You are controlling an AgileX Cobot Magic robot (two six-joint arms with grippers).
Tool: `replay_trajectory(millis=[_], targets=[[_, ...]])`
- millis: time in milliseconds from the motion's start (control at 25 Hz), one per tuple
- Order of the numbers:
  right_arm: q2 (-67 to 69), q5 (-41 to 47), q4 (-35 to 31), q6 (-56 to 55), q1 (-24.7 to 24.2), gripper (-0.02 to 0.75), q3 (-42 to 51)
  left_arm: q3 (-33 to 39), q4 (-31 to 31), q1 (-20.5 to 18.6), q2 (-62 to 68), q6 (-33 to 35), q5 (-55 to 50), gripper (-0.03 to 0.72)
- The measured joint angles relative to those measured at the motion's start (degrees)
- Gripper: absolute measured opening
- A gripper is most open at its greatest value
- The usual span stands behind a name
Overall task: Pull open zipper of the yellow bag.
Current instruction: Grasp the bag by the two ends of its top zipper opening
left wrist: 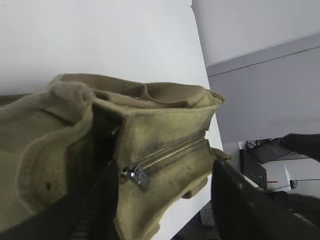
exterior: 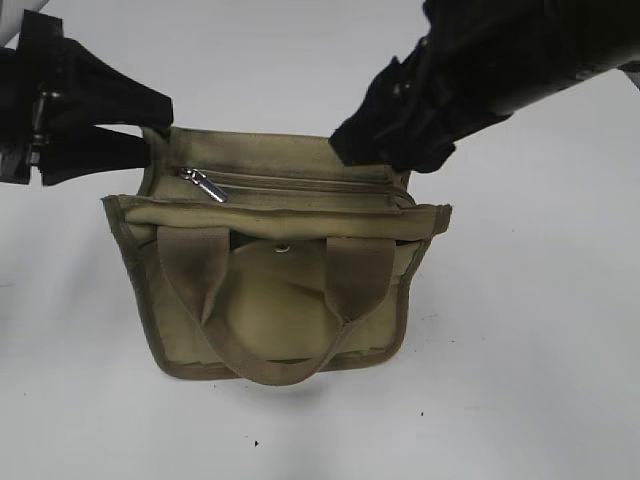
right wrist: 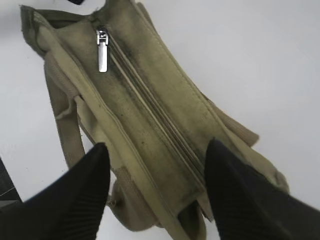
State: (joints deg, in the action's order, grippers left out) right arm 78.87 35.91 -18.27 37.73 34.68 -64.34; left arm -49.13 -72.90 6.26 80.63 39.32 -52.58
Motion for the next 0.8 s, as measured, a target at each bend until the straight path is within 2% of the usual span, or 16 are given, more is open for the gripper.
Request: replay_trajectory(millis=[280, 520, 800], targets=[[5.12, -1.73, 0.02, 1.07, 4.34, 0.469, -2.10, -5.09, 1.25, 2.96, 6.43, -1.99, 0.48, 0.454], [6.17, -2.75, -0.04, 1.21, 4.97, 0.469, -2.11, -8.02, 4.60, 3.26, 8.23, -3.67, -0.24, 0.454], [6.17, -2.80, 0.01, 1.23, 4.97, 0.468, -2.21, -11.28, 17.16, 3.37, 6.53, -11.91, -1.90, 0.454]])
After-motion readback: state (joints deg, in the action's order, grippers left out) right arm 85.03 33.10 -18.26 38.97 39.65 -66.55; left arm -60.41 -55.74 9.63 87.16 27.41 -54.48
